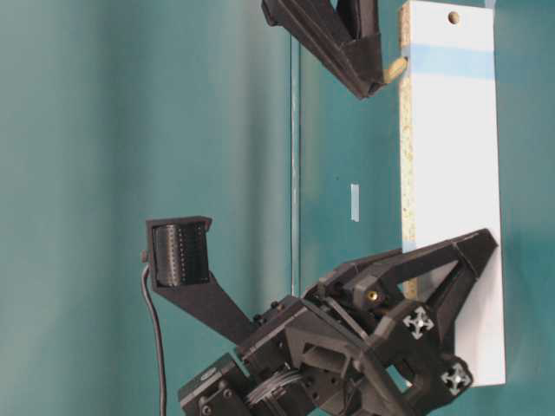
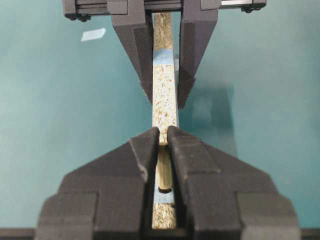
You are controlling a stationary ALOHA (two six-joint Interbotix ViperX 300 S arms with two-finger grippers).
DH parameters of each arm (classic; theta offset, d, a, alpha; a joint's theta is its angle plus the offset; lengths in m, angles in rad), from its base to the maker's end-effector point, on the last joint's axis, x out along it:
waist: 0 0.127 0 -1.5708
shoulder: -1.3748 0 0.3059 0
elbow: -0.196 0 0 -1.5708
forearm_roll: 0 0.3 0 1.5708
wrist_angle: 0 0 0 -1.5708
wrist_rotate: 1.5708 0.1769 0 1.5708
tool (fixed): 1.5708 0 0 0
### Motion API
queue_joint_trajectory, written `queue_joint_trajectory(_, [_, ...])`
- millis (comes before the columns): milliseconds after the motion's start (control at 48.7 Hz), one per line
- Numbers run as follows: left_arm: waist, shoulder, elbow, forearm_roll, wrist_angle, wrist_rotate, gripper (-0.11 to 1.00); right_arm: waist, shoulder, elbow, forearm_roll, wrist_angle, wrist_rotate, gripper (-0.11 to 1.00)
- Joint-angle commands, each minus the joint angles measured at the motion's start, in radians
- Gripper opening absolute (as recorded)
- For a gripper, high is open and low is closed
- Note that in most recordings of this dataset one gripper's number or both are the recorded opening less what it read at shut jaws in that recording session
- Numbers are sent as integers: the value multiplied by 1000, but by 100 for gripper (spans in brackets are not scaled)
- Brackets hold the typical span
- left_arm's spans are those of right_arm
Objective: Move the wooden board into place and insert the rod into its hole.
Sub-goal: 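Lower the dowel into the hole at the strip's right end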
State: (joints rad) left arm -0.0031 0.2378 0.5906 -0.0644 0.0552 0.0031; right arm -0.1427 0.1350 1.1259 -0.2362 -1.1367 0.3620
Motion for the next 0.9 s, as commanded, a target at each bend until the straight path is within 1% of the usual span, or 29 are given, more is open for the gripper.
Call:
queue_joint_trajectory(0, [-8,-26,-14,-2,-3,-6,21,3,-9,-3,-2,-5,-2,9])
queue_joint_trajectory(185, [-8,-26,-14,-2,-3,-6,21,3,-3,2,0,-3,-2,9])
queue_joint_trajectory(739, [-8,-32,-14,-2,18,-8,21,3,-15,63,2,-5,-2,9])
queue_joint_trajectory(883, [-8,-32,-14,-2,18,-8,21,3,-17,63,0,3,-2,9])
